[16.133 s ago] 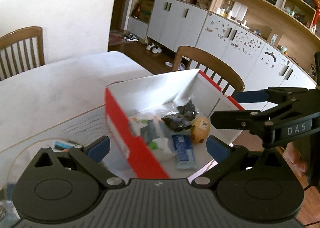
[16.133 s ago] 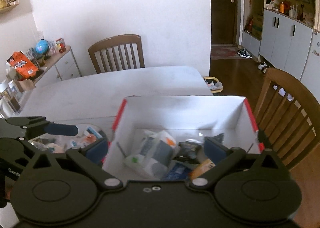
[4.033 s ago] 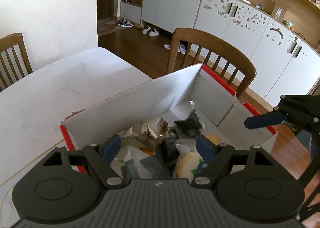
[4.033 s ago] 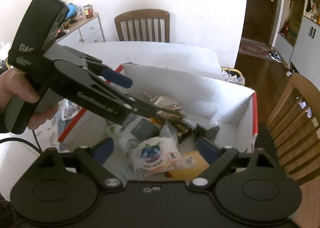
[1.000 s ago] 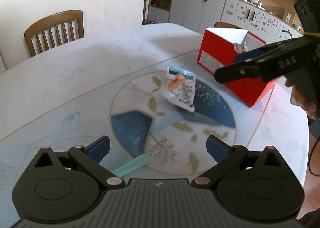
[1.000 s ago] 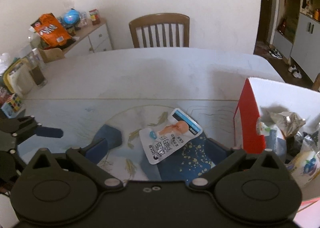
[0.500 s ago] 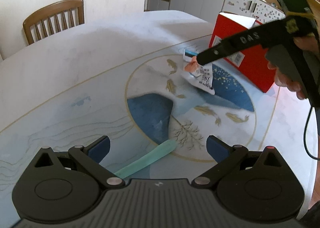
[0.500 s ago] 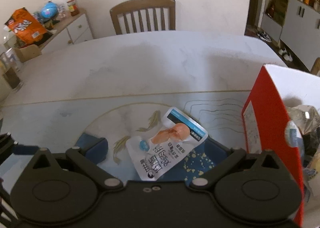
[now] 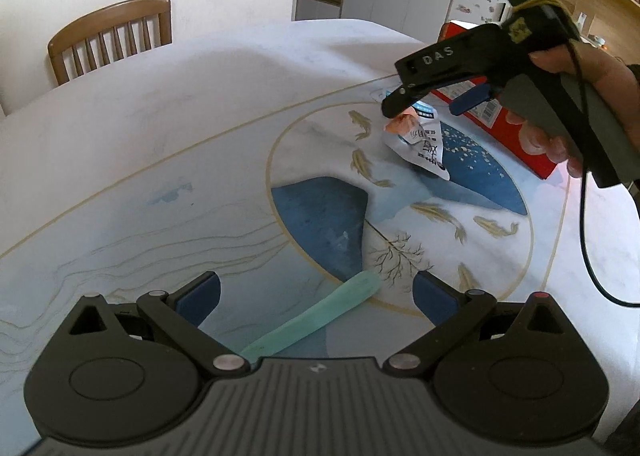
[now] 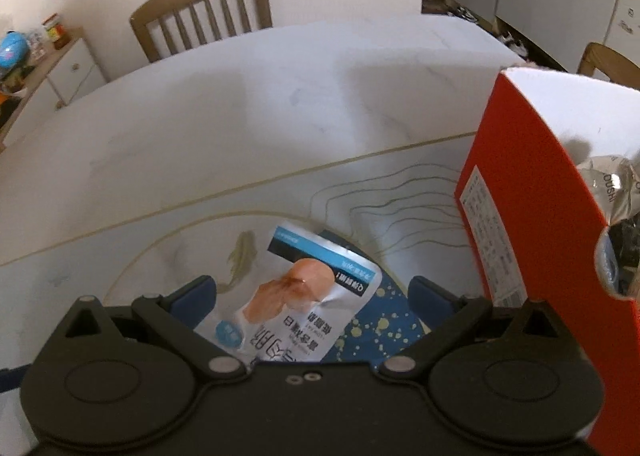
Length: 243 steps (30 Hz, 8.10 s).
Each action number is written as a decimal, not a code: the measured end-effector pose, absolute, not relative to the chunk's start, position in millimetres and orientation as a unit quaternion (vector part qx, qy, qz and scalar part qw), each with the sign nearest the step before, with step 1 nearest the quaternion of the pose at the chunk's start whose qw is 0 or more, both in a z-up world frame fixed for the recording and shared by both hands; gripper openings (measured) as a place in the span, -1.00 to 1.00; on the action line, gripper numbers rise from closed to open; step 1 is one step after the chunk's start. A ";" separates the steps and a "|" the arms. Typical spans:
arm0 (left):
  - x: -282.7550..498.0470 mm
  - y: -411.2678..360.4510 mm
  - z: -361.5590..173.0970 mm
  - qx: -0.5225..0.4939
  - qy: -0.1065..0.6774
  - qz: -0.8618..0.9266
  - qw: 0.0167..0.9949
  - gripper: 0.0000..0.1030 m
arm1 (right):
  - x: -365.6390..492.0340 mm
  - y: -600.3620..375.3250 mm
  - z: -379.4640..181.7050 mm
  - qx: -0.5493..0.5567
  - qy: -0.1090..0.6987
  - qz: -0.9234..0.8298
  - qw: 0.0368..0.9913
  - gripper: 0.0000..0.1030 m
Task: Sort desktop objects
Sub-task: 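Grasp the teal strip with the left gripper while the right gripper lowers onto the white sausage packet, then close the right gripper on the white sausage packet and lift it, then carry the sausage packet and teal strip over the red box, then lower both items into the red box and open both grippers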
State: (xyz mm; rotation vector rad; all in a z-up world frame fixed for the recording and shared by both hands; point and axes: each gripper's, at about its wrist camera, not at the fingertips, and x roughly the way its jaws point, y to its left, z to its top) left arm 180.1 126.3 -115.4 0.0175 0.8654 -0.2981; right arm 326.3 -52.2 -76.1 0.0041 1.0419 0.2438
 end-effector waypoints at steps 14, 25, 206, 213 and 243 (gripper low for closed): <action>175.3 120.0 -123.3 0.056 0.396 -0.144 0.905 0.94 | 340.9 -47.3 -87.1 0.030 0.515 0.076 0.853 0.88; 163.8 114.6 -123.7 0.074 0.377 -0.156 0.910 0.23 | 336.3 -41.7 -86.2 0.005 0.507 0.064 0.860 0.72; 335.3 -186.6 -0.3 -0.030 0.370 -0.223 0.901 -0.87 | 342.3 -335.1 21.2 -0.126 0.361 0.193 0.904 0.01; 346.8 -194.2 -10.4 -0.021 0.382 -0.219 0.898 -0.87 | 357.5 -336.5 0.1 -0.155 0.367 0.189 0.897 0.01; 386.1 -211.5 -55.0 -0.024 0.450 -0.223 0.865 -0.87 | 364.7 -333.2 -40.6 -0.179 0.420 0.225 0.861 0.04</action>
